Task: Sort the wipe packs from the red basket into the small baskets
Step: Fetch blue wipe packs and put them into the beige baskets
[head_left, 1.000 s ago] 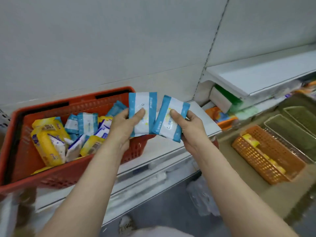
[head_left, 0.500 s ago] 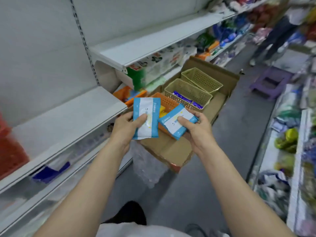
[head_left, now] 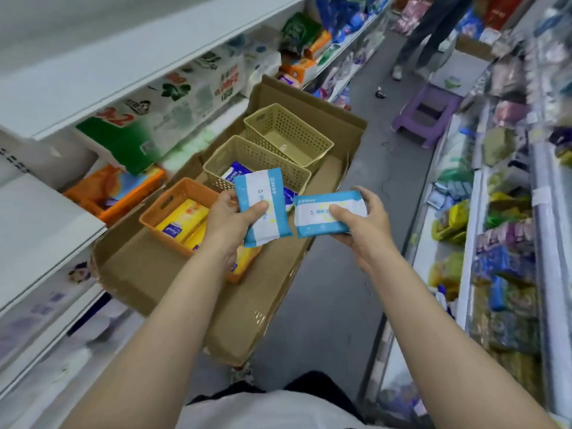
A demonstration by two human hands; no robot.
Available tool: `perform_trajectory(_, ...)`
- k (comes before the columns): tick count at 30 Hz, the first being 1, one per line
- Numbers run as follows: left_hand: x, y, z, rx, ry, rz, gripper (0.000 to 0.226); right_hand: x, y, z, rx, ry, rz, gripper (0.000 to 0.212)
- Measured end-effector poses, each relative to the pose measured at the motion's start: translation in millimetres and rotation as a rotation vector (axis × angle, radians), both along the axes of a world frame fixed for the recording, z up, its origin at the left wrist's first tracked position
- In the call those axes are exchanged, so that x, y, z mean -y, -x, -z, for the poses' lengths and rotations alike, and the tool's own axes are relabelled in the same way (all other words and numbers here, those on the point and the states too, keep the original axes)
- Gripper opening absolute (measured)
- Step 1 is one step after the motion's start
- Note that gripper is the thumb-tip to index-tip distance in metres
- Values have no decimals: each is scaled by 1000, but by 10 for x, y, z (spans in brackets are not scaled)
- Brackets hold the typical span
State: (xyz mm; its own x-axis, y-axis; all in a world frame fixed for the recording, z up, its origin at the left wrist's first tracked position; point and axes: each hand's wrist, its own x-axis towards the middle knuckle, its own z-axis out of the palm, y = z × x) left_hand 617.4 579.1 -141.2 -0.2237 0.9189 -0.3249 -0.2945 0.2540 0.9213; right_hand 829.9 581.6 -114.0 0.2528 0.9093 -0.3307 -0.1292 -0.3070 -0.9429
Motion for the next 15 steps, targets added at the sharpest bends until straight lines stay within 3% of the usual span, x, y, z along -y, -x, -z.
perform_trajectory(5,-555,-331,29,-31,17,-61,28,-632,-277,134,8,72,36,39)
perform_trajectory(11,-1244,-734,126,-112,14,-263,19,-1579,-595,313,-6,140,-192,36)
perform_trajectory(15,-1629,-1091,164,-57,73,-473,22,-2223,-851,276,-345,196,-318,14)
